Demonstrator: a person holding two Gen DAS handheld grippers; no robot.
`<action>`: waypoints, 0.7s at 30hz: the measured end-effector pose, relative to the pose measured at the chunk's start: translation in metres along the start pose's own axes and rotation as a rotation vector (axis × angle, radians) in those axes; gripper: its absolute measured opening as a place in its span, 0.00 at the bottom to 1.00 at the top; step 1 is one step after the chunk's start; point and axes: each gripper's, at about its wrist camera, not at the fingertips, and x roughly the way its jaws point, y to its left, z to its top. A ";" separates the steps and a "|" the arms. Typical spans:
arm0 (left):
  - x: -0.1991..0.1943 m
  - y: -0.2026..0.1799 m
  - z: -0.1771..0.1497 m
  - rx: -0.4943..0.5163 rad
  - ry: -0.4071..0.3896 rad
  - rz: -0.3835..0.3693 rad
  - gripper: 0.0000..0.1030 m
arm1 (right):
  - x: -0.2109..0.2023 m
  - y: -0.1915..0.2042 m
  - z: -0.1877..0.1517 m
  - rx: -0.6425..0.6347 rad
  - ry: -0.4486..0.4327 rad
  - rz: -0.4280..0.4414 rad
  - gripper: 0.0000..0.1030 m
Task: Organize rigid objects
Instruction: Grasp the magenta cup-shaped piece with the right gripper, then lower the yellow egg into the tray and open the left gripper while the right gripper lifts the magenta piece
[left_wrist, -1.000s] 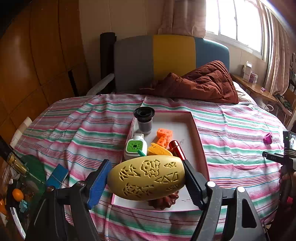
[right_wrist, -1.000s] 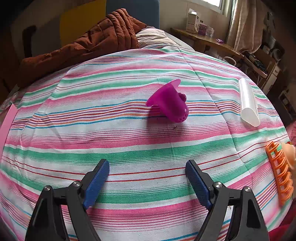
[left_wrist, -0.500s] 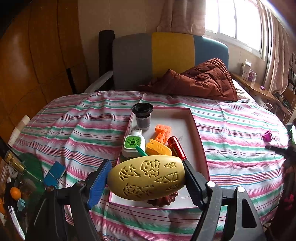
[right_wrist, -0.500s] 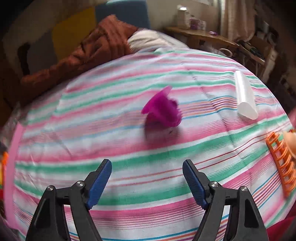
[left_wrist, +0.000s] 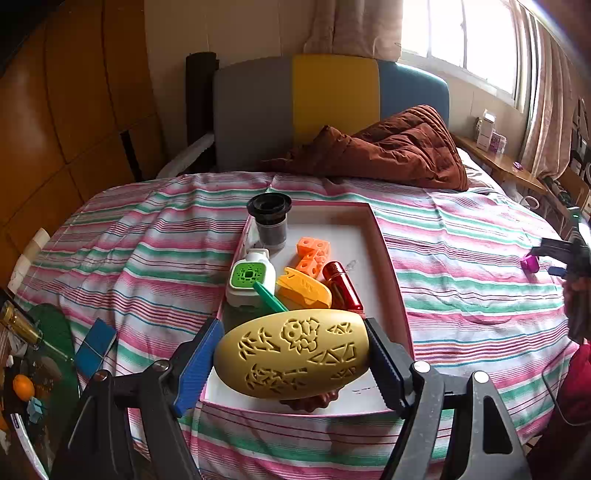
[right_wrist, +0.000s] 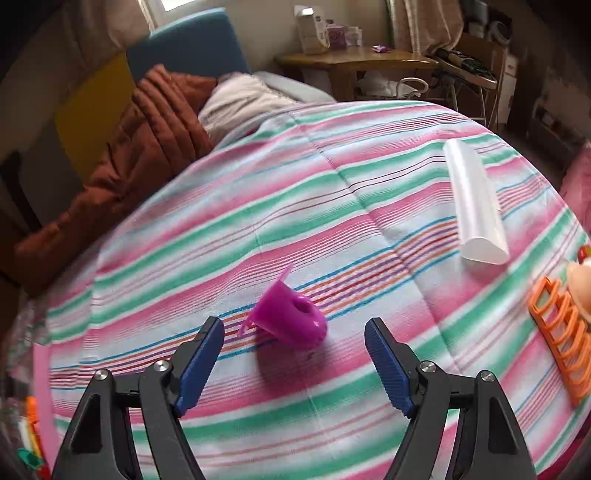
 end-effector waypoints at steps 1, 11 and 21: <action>0.000 -0.001 0.001 0.006 -0.003 0.004 0.75 | 0.010 0.006 0.001 -0.028 0.026 -0.025 0.67; 0.007 -0.008 0.009 0.028 -0.004 -0.007 0.75 | 0.005 0.070 -0.048 -0.328 0.063 0.010 0.55; 0.015 -0.014 0.013 0.053 -0.002 -0.029 0.75 | -0.036 0.135 -0.136 -0.557 0.071 0.192 0.55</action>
